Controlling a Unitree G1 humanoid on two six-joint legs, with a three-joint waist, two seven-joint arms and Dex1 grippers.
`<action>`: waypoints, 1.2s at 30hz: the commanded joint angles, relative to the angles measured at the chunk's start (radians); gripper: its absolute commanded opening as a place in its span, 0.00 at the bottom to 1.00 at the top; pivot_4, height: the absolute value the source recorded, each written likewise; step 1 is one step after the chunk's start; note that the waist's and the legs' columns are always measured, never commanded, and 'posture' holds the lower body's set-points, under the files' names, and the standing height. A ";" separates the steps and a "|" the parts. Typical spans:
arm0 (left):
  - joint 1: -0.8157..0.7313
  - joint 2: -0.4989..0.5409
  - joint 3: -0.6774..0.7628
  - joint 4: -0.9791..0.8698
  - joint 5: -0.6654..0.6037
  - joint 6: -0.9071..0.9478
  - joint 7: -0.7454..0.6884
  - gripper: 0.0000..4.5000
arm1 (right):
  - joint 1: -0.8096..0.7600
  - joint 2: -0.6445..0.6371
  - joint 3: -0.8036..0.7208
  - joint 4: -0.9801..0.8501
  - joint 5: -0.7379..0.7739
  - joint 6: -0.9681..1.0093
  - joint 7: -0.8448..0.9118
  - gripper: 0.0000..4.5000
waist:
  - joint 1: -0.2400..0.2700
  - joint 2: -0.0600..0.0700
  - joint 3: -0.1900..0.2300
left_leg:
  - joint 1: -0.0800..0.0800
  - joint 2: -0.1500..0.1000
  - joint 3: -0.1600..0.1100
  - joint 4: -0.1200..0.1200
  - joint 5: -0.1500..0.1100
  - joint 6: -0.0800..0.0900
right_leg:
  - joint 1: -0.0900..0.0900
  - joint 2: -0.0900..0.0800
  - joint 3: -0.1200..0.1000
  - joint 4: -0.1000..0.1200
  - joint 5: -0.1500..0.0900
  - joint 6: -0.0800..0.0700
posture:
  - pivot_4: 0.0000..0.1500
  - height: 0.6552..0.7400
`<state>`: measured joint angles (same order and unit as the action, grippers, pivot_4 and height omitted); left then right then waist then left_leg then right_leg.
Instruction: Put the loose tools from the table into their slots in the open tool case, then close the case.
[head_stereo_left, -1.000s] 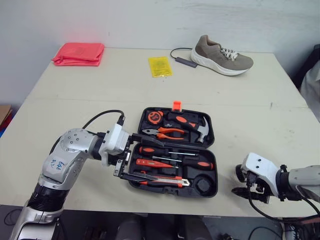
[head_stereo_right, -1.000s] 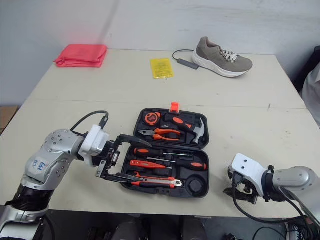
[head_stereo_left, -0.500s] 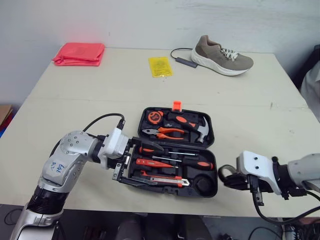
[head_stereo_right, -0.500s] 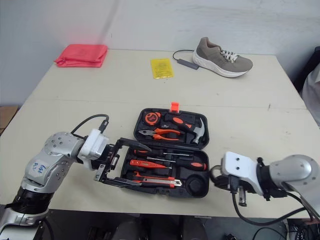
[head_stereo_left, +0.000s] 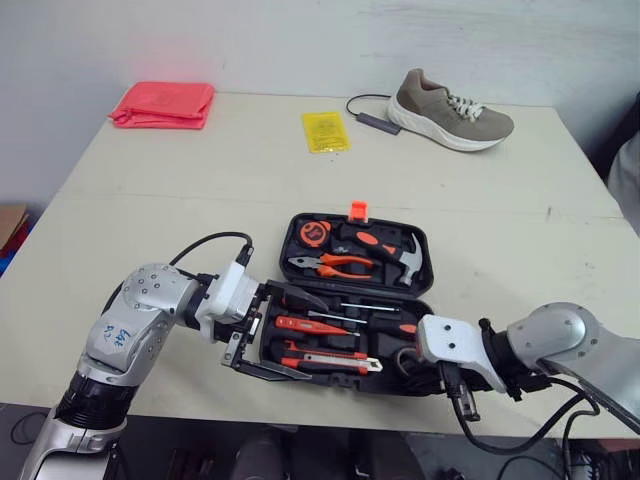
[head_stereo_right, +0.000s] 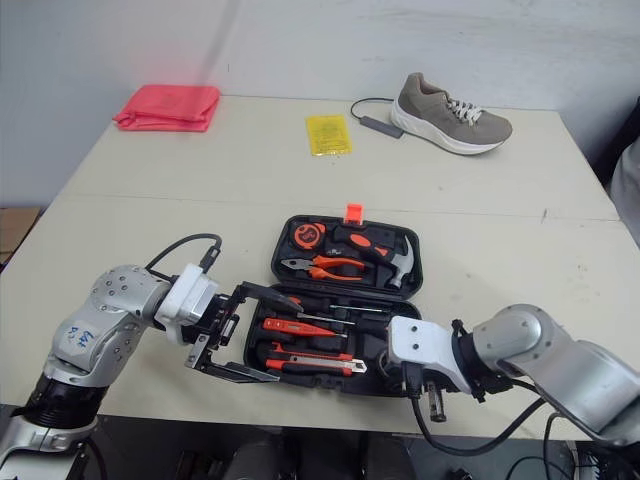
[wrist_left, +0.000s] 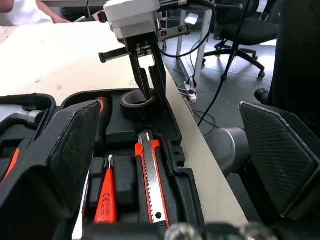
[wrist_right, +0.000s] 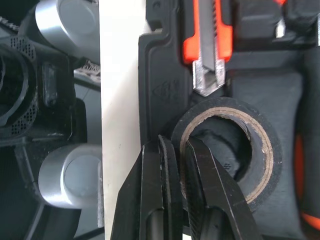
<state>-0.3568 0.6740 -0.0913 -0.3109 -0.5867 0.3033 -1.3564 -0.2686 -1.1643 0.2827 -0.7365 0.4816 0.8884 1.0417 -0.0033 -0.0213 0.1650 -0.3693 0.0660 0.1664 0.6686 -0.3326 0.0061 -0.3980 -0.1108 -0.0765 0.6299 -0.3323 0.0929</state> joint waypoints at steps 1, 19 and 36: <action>0.006 0.008 0.008 -0.028 0.000 -0.017 0.001 1.00 | -0.016 -0.009 0.018 -0.005 -0.020 0.053 -0.011 0.01 | 0.000 0.000 0.000 | 0.000 0.000 0.000 0.000 0.000 0.000 | 0.000 0.000 0.000 0.000 0.000 0.000 | 1.00 1.00; 0.011 0.019 0.013 -0.021 0.012 -0.033 0.015 1.00 | -0.094 0.037 0.027 -0.023 0.035 0.122 0.009 0.48 | 0.000 0.000 0.000 | 0.000 -0.001 -0.003 0.001 0.000 0.002 | 0.002 -0.002 -0.002 0.000 0.000 0.001 | 1.00 1.00; 0.012 0.041 0.038 0.032 0.026 -0.069 0.009 1.00 | 0.320 0.272 -0.465 0.011 0.237 -0.260 0.124 0.37 | 0.008 -0.001 0.000 | 0.000 -0.002 -0.005 0.000 0.000 0.002 | 0.005 0.002 -0.005 -0.002 0.001 0.001 | 1.00 1.00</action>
<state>-0.3419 0.7110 -0.0651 -0.2672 -0.5607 0.2468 -1.3475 0.0157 -0.9242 -0.1642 -0.7055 0.7444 0.7266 1.1706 0.0051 -0.0220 0.1645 -0.3698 0.0640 0.1618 0.6686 -0.3326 0.0081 -0.3937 -0.1091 -0.0815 0.6284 -0.3317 0.0940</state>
